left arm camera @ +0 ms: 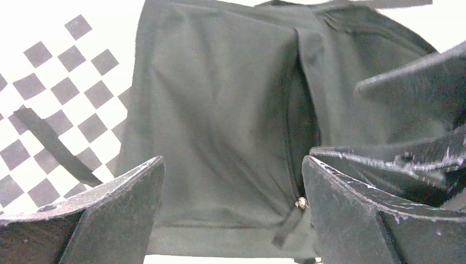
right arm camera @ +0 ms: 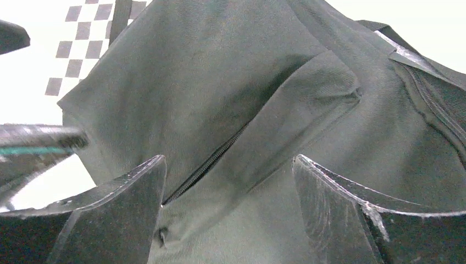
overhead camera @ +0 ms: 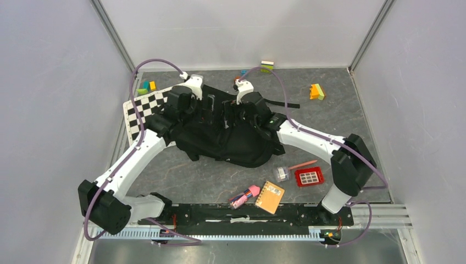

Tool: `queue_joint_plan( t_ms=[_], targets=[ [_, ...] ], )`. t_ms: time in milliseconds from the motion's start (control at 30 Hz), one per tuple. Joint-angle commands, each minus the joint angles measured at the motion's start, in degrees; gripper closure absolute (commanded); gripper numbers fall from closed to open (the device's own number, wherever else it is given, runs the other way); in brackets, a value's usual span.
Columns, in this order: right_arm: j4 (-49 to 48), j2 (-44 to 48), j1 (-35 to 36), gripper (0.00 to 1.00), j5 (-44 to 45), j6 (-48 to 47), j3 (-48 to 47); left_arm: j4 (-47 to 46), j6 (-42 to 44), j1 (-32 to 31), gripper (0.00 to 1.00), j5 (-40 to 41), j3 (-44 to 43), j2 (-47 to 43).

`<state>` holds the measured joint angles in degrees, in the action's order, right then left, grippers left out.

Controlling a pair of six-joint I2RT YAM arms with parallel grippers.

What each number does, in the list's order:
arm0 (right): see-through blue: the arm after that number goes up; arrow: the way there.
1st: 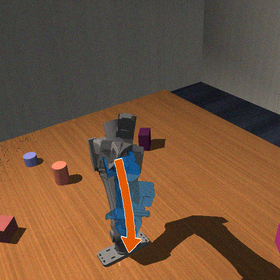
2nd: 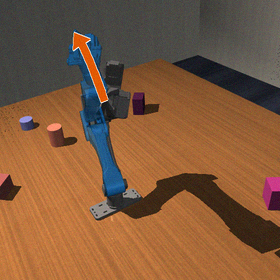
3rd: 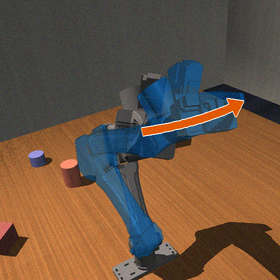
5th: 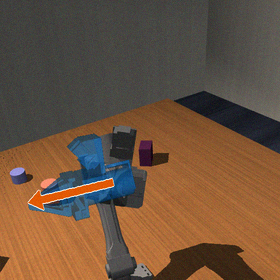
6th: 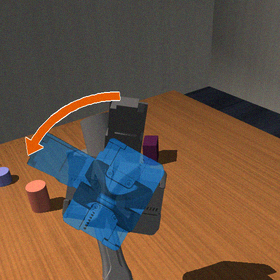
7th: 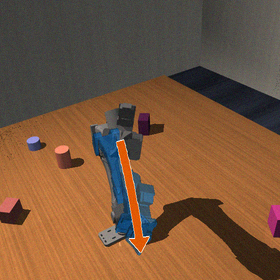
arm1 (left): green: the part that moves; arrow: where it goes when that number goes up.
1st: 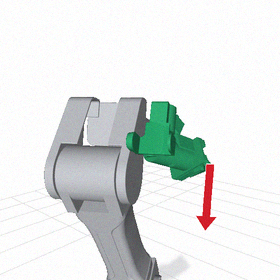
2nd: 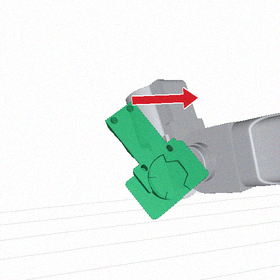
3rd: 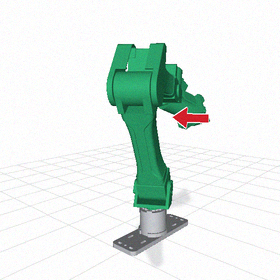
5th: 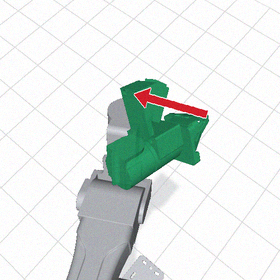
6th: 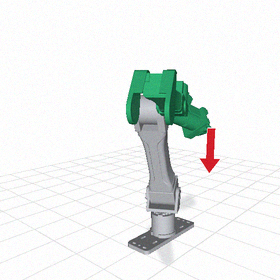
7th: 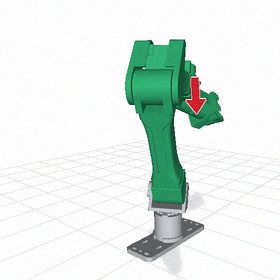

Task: Pack the student bag
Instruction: Adjust the student bag at the center of the board.

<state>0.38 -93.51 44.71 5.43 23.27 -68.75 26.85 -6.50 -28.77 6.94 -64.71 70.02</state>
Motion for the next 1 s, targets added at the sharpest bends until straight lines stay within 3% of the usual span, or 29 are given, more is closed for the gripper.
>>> queue_joint_plan(
  t_ms=[0, 100, 333, 467, 700, 967],
  targets=[
    [3.4, -4.5, 1.0, 0.11, 6.4, 1.2, -6.1, -6.9, -4.3, 3.4, 0.0, -2.5, 1.4, 0.0],
    [4.4, -6.0, 1.1, 0.2, 8.3, 0.8, -5.1, -8.5, -4.0, 3.9, 0.0, -2.3, 4.2, -0.3],
    [1.3, -0.8, 1.1, 0.73, 13.8, 1.1, 6.5, -7.9, -5.4, 3.7, 0.0, -3.0, 4.6, 1.7],
    [-4.5, 2.3, 0.9, 0.92, 13.0, 3.1, 15.1, -7.4, -4.9, 0.6, 0.0, -3.1, 3.2, 5.5],
    [-8.7, 2.6, 0.6, 1.0, 9.4, 4.8, 18.7, -3.5, -1.9, -3.2, 0.0, -0.1, -4.3, 14.6],
    [-12.0, 2.7, 0.6, 1.0, 6.2, 6.4, 20.4, -4.0, 1.4, -7.8, 0.0, 3.8, -4.2, 21.4]
  ],
)
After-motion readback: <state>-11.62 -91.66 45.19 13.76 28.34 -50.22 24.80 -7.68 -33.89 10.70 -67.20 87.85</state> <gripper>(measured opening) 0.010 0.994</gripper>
